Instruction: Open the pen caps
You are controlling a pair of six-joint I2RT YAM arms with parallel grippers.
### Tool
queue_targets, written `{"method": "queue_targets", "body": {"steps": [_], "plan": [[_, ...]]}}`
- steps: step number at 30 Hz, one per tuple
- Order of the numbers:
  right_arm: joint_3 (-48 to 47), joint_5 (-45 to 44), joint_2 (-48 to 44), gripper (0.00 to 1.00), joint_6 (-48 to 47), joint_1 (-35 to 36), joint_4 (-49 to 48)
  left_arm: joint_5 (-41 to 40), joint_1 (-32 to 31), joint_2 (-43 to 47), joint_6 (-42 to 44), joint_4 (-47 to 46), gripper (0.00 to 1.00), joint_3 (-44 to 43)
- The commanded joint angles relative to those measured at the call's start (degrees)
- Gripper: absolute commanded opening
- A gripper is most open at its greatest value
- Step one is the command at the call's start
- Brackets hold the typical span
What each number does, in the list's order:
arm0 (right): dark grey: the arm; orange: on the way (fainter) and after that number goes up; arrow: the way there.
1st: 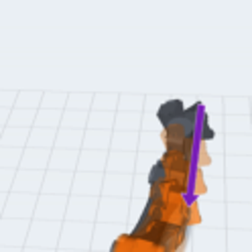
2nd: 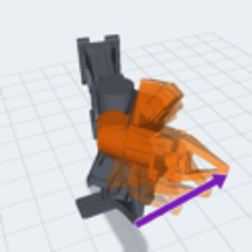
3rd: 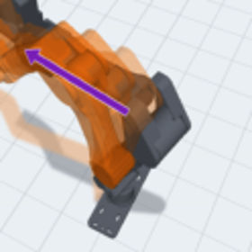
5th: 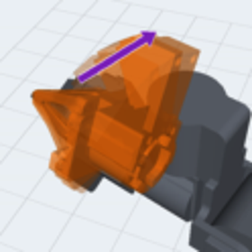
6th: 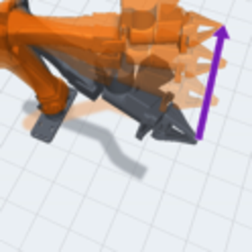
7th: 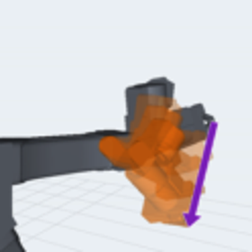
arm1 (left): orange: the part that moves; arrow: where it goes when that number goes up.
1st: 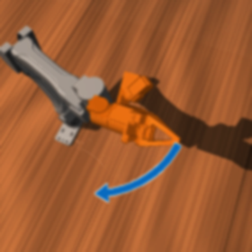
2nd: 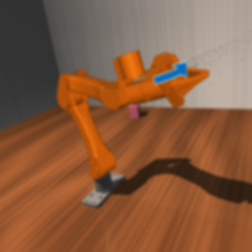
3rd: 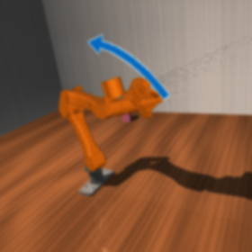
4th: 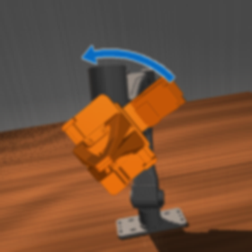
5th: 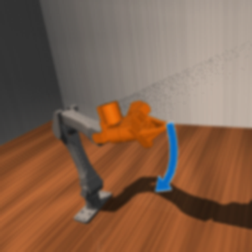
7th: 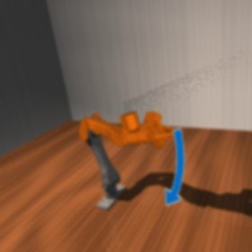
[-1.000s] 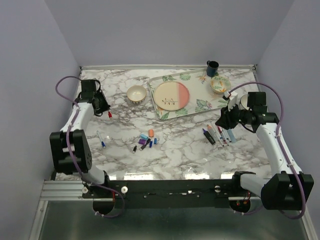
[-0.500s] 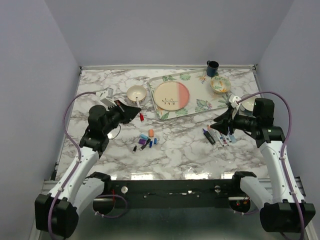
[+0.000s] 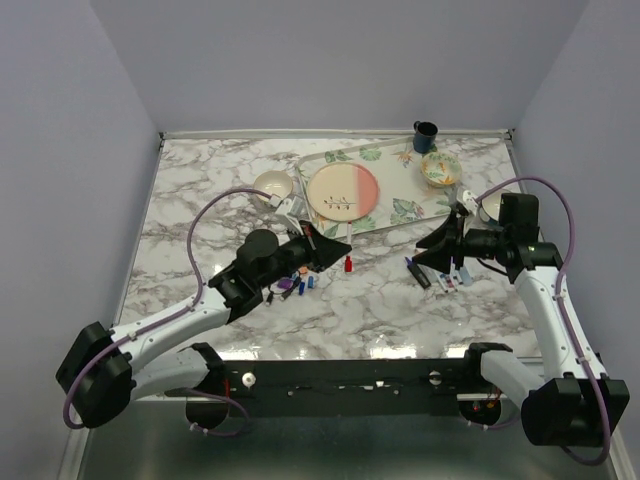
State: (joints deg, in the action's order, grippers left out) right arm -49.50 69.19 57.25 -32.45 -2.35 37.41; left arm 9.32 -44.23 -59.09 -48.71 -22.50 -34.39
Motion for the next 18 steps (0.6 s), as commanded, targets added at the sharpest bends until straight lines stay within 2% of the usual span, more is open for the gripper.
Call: {"method": "queue_targets", "body": {"steps": [1,6,14,18], "plan": [[-0.08,3.76,-0.48,0.52,-1.83,-0.02,2.23,-3.52,-4.63,-4.53,4.32,-5.27,0.0,-2.61],[-0.69,4.46,-1.18,0.52,-6.47,-0.02,5.55,-1.51,-6.05,-7.26,5.29,-6.33,0.0,-2.78],[-0.25,5.61,-3.11,0.56,-16.24,-0.02,10.58,7.19,-6.48,-10.43,6.61,-2.46,0.0,-3.05],[0.54,7.45,-3.55,0.56,-27.02,-0.02,16.36,10.53,-6.75,-9.99,7.31,-0.44,0.0,-2.17]]}}
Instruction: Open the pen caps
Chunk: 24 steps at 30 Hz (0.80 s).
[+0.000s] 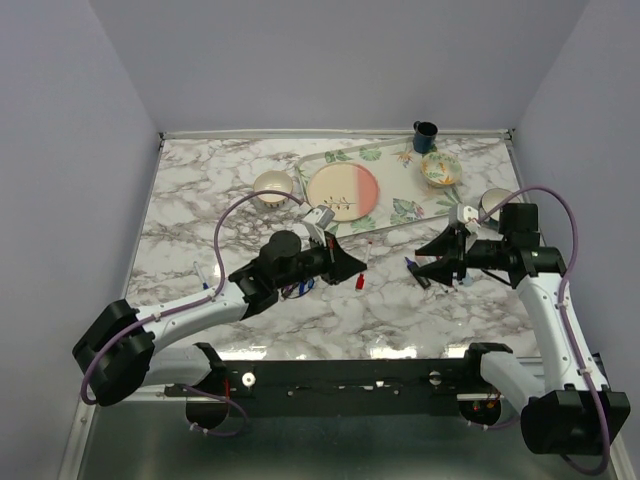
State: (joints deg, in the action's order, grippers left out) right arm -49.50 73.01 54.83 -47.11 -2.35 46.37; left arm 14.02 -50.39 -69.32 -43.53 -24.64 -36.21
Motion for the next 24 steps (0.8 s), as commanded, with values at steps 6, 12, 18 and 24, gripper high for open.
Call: {"method": "queue_targets", "body": {"steps": [6,12,18,24], "plan": [[3.0,3.72,-3.93,0.64,-24.57,-0.02,11.89,9.88,-0.67,1.55,3.19,7.66,0.0,0.44],[5.9,1.7,-6.49,0.68,-31.55,0.68,12.7,16.56,-1.02,0.24,2.22,12.68,0.0,-0.27],[8.7,-5.31,-7.63,0.67,-26.29,8.4,4.81,21.57,-1.9,-3.71,0.9,15.85,0.0,-2.37],[11.17,-13.06,-8.25,0.67,-26.19,17.54,0.31,25.79,-2.34,-10.74,1.43,21.9,0.0,-7.29]]}}
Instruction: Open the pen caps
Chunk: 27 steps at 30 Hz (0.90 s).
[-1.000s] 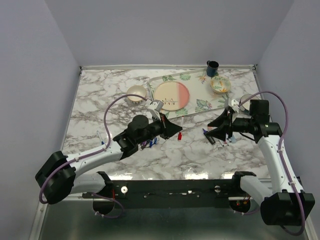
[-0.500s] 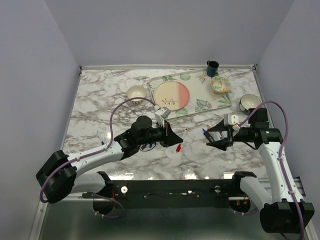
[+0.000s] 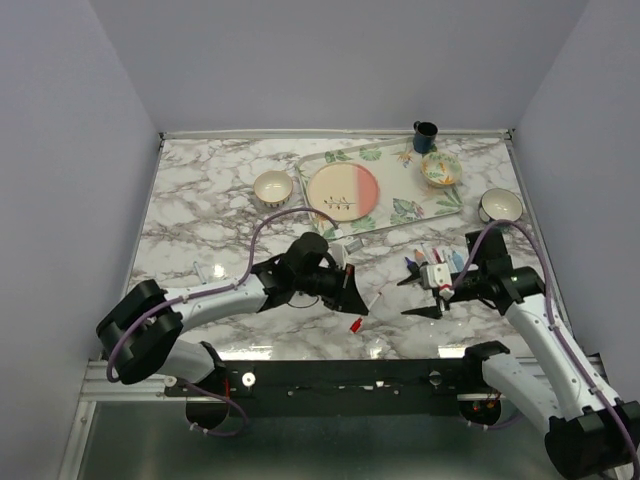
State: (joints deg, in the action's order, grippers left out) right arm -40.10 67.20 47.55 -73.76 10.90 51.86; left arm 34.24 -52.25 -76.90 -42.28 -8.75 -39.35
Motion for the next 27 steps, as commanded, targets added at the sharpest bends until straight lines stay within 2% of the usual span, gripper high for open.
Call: {"method": "queue_targets", "body": {"steps": [1,9,18,21,23,27], "plan": [[2.39,-7.78,-1.14,0.67,0.02,6.4,-5.45,6.27,-0.49,-4.56,0.53,6.81,0.0,-4.85],[5.55,-21.3,-0.79,0.65,1.59,19.68,-13.17,11.99,-0.84,-9.58,1.67,12.26,0.0,-10.21],[6.61,-25.44,1.93,0.61,2.47,27.15,-15.38,15.24,-1.98,-14.06,2.82,15.34,0.0,-14.17],[6.7,-27.29,4.56,0.52,2.83,30.05,-15.64,15.51,-2.07,-15.03,3.08,15.96,0.0,-15.84],[6.61,-28.26,5.62,0.4,3.09,32.08,-15.64,15.25,-2.07,-15.47,3.26,16.48,0.0,-17.06],[6.52,-29.23,7.38,0.3,3.79,34.36,-15.73,14.28,-2.07,-15.47,3.35,17.1,0.0,-17.51]]}}
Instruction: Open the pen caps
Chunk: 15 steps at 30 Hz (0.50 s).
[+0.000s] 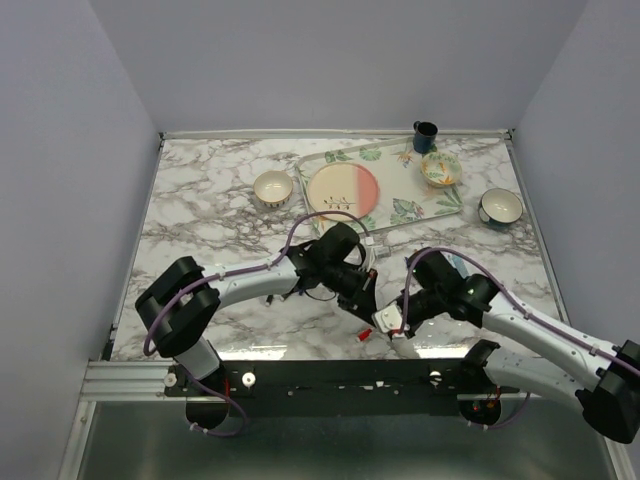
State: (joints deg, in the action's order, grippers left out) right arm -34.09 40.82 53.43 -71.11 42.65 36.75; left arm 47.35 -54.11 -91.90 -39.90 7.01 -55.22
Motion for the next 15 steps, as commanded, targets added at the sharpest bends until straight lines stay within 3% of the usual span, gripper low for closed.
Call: {"method": "queue_targets", "body": {"steps": [1,3,4,7,8,11,15], "plan": [[0.6,-2.76,2.02,0.24,1.41,3.31,-0.63,1.08,-0.21,-0.21,0.88,1.0,0.0,-1.47],[0.07,-2.33,2.38,0.14,2.38,3.75,-0.46,0.81,-0.03,0.14,0.0,-0.49,0.0,-0.33],[-0.1,-2.06,2.47,0.01,2.64,3.93,-0.37,0.55,0.14,0.66,-0.26,-0.94,0.0,0.11],[-0.19,-2.06,2.12,0.01,2.65,3.93,-0.19,-0.24,1.37,2.59,-1.84,-3.57,0.01,2.48],[-0.19,-2.06,1.94,0.01,2.56,3.93,-0.19,-0.68,2.16,3.3,-2.2,-4.19,0.16,3.79],[-0.98,-2.41,2.12,0.0,3.0,3.93,0.33,-3.4,3.56,7.59,-2.38,-5.16,0.45,5.82],[-2.56,-2.93,2.56,0.0,4.4,3.93,1.56,-8.49,6.72,14.71,-1.15,-4.2,0.64,8.11]]}}
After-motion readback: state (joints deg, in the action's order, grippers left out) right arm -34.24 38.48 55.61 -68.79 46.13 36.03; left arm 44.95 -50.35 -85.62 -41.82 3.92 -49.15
